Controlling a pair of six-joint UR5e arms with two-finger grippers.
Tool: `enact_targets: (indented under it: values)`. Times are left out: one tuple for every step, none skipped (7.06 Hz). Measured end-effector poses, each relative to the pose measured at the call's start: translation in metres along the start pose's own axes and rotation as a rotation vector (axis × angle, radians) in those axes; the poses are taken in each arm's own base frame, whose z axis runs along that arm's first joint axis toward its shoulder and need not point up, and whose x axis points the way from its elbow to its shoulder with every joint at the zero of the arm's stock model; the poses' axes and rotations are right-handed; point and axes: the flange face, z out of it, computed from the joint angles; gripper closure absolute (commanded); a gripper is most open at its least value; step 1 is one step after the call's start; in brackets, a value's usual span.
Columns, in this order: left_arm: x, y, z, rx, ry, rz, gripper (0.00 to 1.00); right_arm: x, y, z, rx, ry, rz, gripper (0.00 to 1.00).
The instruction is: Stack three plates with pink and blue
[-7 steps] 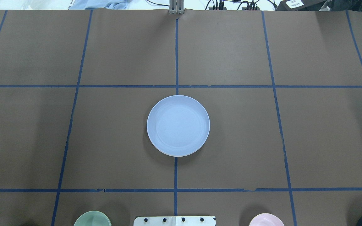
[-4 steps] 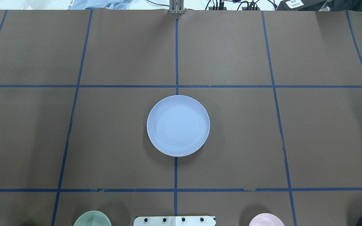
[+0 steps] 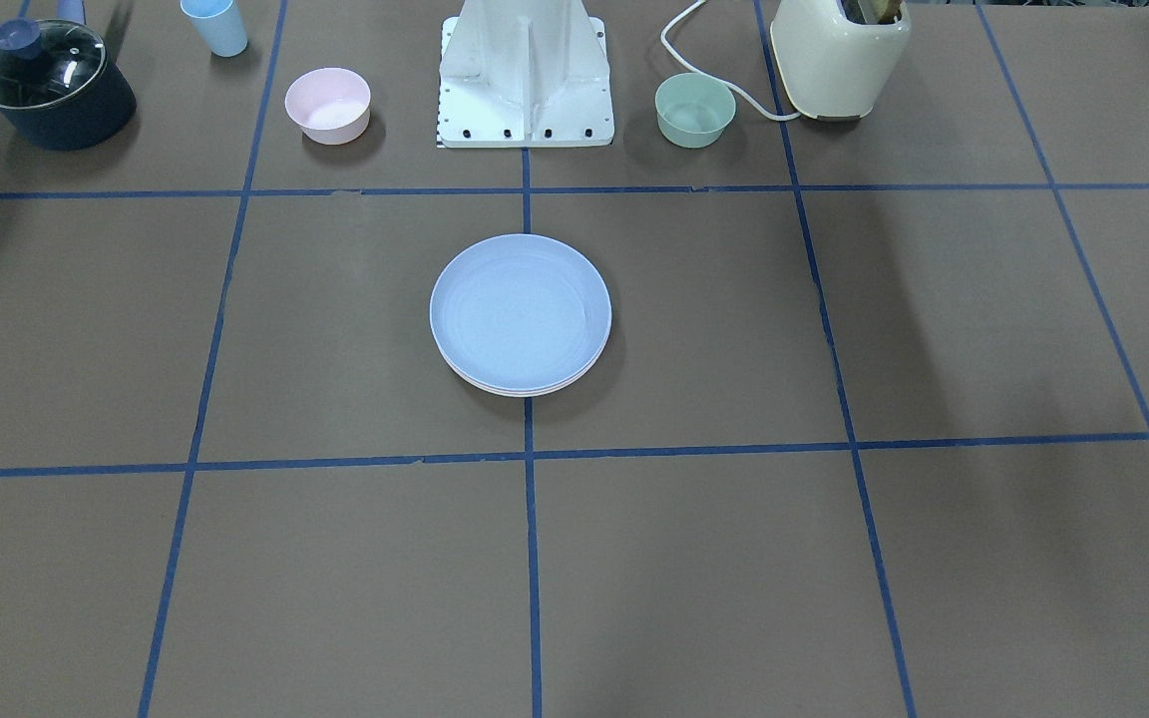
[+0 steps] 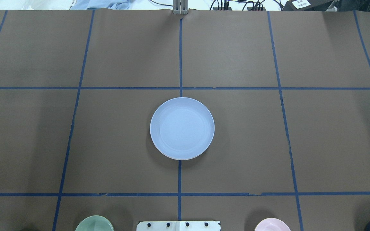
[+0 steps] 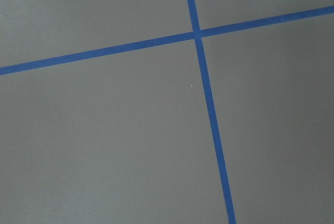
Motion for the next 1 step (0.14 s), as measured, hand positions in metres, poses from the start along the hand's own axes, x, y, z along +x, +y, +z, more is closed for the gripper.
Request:
enact_targets:
  values:
    - [0.0003, -0.0007, -0.0012, 0.001, -0.009, 0.003, 0.00, 0.0003, 0.0007, 0.0004, -0.001, 0.000, 0.000, 0.00]
